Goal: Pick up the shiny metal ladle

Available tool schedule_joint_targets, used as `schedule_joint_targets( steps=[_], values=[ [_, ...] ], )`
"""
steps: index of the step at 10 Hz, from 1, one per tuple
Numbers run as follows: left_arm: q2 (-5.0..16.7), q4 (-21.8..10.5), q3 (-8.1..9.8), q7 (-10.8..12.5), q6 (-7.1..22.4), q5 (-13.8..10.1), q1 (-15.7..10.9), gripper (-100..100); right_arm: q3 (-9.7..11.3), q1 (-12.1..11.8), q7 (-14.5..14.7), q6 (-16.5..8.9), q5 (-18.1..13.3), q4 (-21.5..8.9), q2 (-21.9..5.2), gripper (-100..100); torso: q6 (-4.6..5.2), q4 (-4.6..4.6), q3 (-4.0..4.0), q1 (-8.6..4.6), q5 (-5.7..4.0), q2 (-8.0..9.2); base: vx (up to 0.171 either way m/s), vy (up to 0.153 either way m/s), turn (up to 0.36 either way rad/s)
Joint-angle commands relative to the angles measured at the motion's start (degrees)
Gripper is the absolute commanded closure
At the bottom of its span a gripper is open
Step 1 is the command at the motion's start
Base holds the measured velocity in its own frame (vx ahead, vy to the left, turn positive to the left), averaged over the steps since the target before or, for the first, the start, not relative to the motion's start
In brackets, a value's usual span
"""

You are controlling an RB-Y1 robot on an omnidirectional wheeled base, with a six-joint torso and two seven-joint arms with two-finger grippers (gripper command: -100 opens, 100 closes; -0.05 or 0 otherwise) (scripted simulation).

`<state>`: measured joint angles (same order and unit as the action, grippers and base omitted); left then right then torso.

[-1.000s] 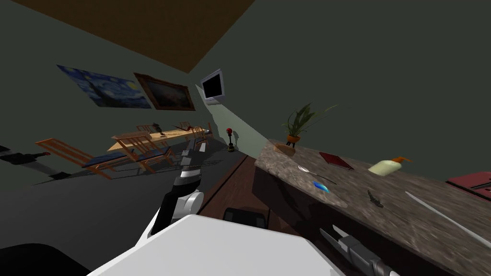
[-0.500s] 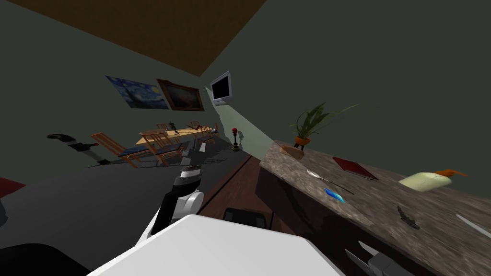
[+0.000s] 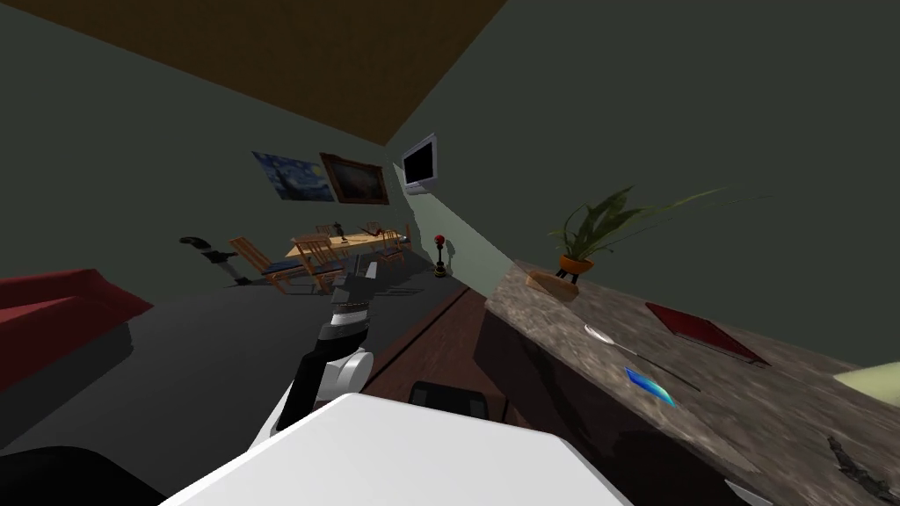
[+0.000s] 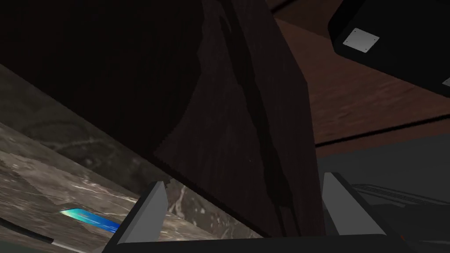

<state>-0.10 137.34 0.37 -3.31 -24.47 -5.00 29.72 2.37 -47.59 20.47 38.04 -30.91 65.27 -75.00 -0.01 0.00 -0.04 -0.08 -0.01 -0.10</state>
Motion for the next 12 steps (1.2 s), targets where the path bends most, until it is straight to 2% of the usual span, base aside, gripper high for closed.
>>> schedule_joint_targets(
  steps=[1,2,3,5,7,9,12],
  values=[
    [0.00,0.00,0.00,0.00,0.00,0.00,0.00,0,0.28,-0.14,0.70,0.12,-1.64,-2.86,-2.86,-100,0.00,0.00,0.00,0.00,0.00,0.00,0.036,-0.016,0.327],
    [0.00,0.00,0.00,0.00,0.00,0.00,0.00,0,0.49,-0.23,1.25,0.23,-2.66,-4.78,-4.46,-100,-0.03,-0.02,-0.05,-0.06,-0.02,-0.08,0.065,-0.041,0.303],
    [0.00,0.00,0.00,0.00,0.00,0.00,0.01,0,0.49,-0.23,1.25,0.23,-2.66,-4.78,-4.46,-100,-0.01,-0.04,-0.10,-0.14,-0.04,-0.18,0.049,-0.036,0.093],
    [0.00,0.00,0.01,0.00,0.00,0.00,0.01,0,0.97,-0.24,2.27,0.35,-4.53,-7.85,-7.00,-100,0.02,-0.03,-0.08,-0.09,-0.04,-0.14,0.064,-0.043,0.212],
    [0.01,0.00,0.01,0.00,0.00,0.00,0.01,0,1.59,-0.10,3.14,0.34,-6.14,-10.19,-8.59,-100,-0.01,-0.08,-0.21,-0.34,-0.09,-0.37,0.118,-0.114,0.286],
    [0.01,0.00,0.01,0.00,0.00,0.00,0.02,0,2.69,0.22,4.13,0.23,-8.00,-12.36,-9.41,-100,0.01,-0.11,-0.27,-0.41,-0.13,-0.46,0.127,-0.116,0.277],
    [0.01,0.00,0.02,0.00,0.00,0.00,0.02,0,3.34,0.57,4.46,0.25,-8.70,-13.03,-9.24,-100,0.03,-0.13,-0.31,-0.51,-0.17,-0.51,0.106,-0.124,0.173]
  ],
)
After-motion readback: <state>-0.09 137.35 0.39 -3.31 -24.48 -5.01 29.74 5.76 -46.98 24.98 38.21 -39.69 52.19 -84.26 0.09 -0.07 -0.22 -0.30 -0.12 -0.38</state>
